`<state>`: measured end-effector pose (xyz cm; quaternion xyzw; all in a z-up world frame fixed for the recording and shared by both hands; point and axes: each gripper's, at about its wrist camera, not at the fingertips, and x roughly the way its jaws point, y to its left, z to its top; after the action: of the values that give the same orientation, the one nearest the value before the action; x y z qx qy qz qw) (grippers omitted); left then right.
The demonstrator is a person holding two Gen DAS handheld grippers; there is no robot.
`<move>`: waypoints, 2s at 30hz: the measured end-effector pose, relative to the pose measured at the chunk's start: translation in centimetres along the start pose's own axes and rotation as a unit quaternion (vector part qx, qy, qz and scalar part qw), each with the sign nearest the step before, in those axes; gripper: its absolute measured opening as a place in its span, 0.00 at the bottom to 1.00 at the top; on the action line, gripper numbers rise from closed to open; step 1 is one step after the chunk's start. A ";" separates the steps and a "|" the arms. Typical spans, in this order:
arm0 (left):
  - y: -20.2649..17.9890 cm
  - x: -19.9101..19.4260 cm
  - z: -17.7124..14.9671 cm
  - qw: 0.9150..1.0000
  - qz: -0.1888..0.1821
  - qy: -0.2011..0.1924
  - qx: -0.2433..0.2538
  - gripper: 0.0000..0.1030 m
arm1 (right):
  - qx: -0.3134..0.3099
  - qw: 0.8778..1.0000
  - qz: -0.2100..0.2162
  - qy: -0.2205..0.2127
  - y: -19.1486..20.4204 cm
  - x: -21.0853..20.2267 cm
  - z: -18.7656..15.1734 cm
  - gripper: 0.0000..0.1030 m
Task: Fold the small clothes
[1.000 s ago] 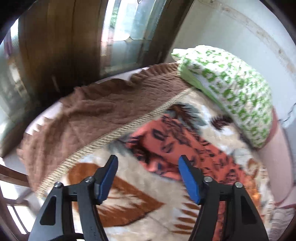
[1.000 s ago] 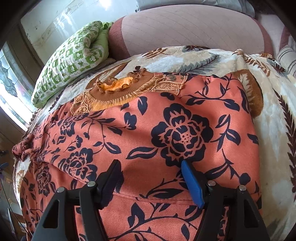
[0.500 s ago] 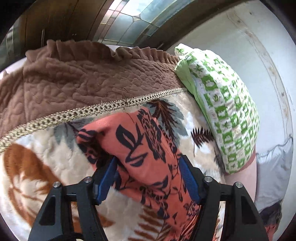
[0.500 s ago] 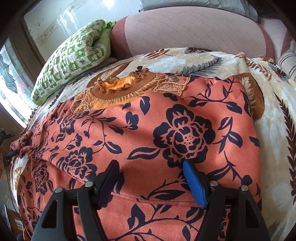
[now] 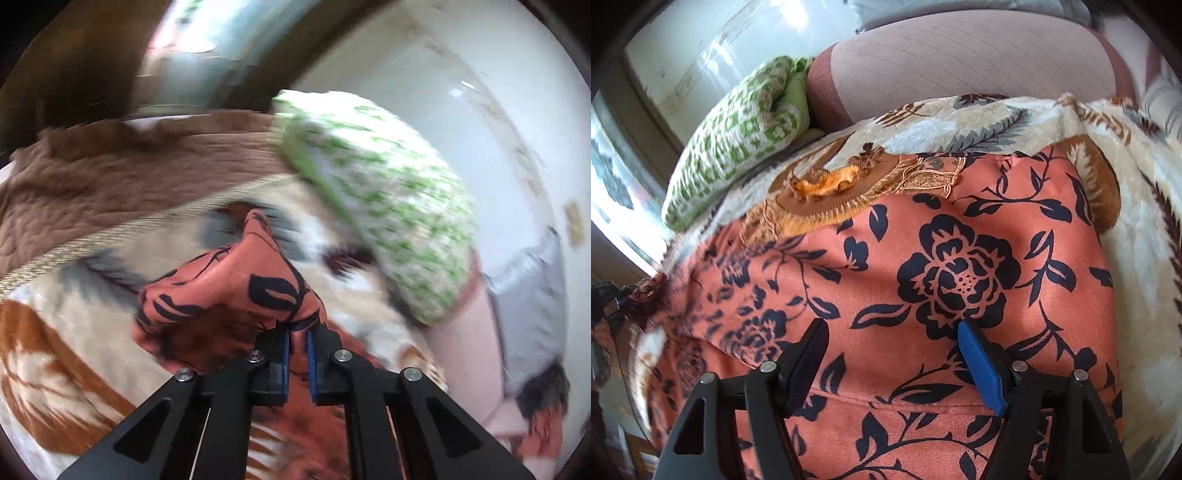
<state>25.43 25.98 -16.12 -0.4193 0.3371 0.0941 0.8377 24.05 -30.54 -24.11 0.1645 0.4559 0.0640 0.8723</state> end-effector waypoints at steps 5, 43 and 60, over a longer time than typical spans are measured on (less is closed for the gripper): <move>-8.9 -0.6 -3.4 0.994 -0.066 0.034 0.078 0.07 | 0.033 0.999 0.039 -0.004 -0.6 -0.7 0.4 0.74; -6.5 4.6 -16.1 0.984 0.065 0.057 0.155 0.61 | 0.276 0.912 0.301 0.047 -4.9 1.9 1.7 0.74; -6.9 8.4 -16.1 0.977 0.069 0.097 0.176 0.24 | 0.046 0.998 0.045 0.018 7.3 -4.2 7.6 0.74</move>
<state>27.01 8.22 -23.95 -0.2479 0.4560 0.0501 0.8533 28.14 -26.55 -14.34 0.2234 0.4662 0.0856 0.8517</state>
